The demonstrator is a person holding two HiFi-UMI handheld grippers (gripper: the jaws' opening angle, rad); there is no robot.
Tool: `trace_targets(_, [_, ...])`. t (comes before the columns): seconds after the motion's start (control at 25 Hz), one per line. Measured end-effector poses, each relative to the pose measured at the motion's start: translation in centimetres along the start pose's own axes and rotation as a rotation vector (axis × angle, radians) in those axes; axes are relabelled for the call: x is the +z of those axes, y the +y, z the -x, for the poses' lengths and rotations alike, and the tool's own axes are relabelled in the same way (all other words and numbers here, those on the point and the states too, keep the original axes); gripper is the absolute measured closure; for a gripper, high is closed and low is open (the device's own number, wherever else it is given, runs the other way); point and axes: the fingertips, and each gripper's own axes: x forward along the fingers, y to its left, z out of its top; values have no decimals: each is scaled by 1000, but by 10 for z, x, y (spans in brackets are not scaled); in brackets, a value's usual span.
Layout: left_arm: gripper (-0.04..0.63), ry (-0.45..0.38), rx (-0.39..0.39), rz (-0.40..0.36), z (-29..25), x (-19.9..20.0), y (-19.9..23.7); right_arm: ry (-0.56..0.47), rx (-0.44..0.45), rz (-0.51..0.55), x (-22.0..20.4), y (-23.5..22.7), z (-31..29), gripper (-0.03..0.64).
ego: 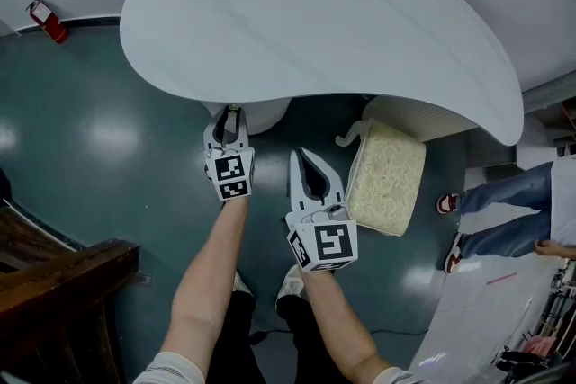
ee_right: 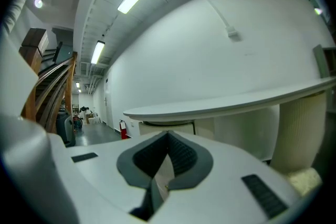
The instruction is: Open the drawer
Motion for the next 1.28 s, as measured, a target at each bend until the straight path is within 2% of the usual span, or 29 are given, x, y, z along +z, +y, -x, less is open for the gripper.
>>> trace_targets(0.4, [489,25,-26,-8,35,-10,-5,33,17,-2,0,19,24,604])
trace_targets(0.64, [489,71,-62,-31,59,-18,-6,54,22,-16,1,32,39,604])
trace_targets(0.96, [490,96,-77,-25,87,-26,-10,77,78,-25,-2,49,49,604])
trace_targets(1.28, [491,127,-94,-15,107,-33,-10,98,80,-25,-6,59,56,604])
